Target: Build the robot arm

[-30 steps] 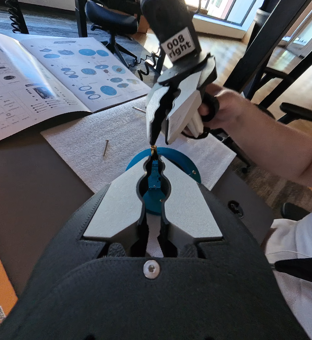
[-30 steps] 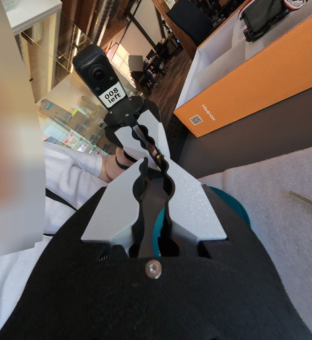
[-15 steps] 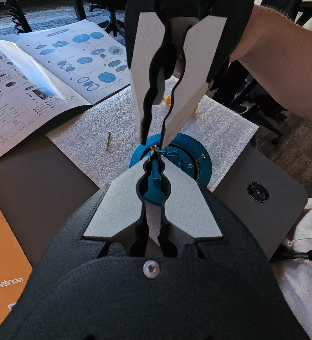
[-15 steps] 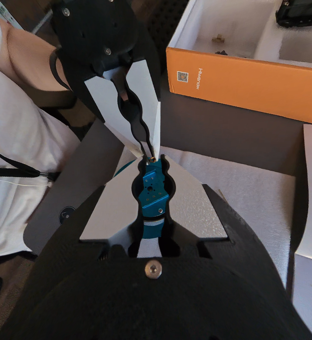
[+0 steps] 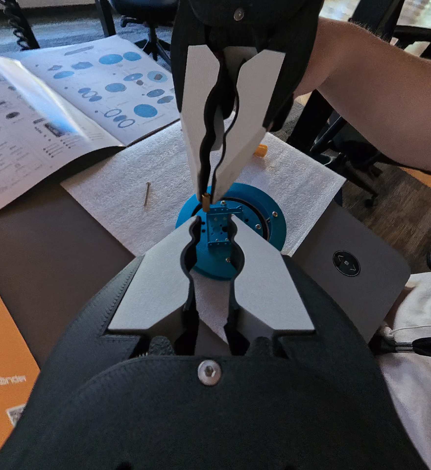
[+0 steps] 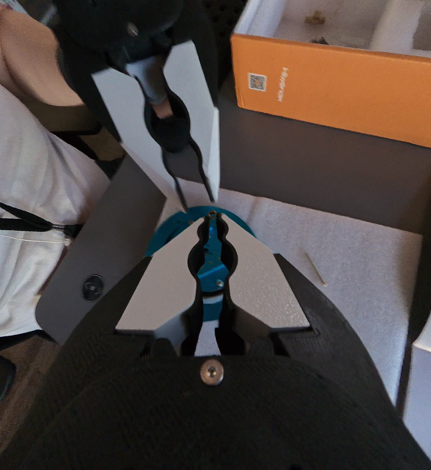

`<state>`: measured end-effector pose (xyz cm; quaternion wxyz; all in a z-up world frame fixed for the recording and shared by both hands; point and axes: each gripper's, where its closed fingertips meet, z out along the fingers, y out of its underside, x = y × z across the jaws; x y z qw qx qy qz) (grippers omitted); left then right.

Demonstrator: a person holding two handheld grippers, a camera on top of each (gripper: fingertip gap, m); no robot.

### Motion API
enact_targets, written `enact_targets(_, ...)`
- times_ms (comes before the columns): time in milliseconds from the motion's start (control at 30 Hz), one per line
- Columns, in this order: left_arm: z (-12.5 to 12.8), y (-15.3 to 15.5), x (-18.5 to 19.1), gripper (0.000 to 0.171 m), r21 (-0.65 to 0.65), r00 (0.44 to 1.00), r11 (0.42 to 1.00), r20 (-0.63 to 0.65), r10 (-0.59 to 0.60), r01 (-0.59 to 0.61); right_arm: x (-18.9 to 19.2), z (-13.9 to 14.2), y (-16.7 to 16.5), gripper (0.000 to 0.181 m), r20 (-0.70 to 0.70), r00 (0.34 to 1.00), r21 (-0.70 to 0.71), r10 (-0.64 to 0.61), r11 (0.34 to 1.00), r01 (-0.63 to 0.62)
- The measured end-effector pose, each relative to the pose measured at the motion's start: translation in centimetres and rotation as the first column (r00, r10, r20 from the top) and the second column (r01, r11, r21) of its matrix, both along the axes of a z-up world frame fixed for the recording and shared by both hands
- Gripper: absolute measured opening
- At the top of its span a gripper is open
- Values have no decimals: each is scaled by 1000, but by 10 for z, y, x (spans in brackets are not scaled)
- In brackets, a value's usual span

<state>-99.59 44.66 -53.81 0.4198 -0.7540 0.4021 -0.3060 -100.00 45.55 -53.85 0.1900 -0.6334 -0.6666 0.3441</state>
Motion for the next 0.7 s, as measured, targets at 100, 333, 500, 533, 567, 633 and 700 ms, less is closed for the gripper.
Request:
enact_targets(100,-3,-2,-9,22,-72,999,997,35,20,-17,11,-26,33,4,110,993,76,-42,997,34)
enact_targets(333,-6,-17,-18,20,-123,997,992,73,32,-23,12,-72,56,4,274,959,109,67,989,-101)
enact_targets(500,-9,-20,-21,20,-138,997,990,68,30,-20,6,-79,56,4,294,946,140,135,973,-183)
enact_targets(533,-10,-20,-22,20,-141,997,990,67,28,-19,6,-78,56,4,293,945,140,146,971,-193)
enact_targets(567,-10,-19,-22,20,-143,997,990,69,28,-18,6,-78,56,4,296,943,137,154,970,-201)
enact_targets(633,-8,-17,-22,20,-145,997,989,76,27,-15,7,-78,55,4,307,937,132,168,967,-217)
enact_targets(700,-7,-16,-22,20,-147,996,989,88,25,-12,8,-79,56,4,317,933,132,173,966,-224)
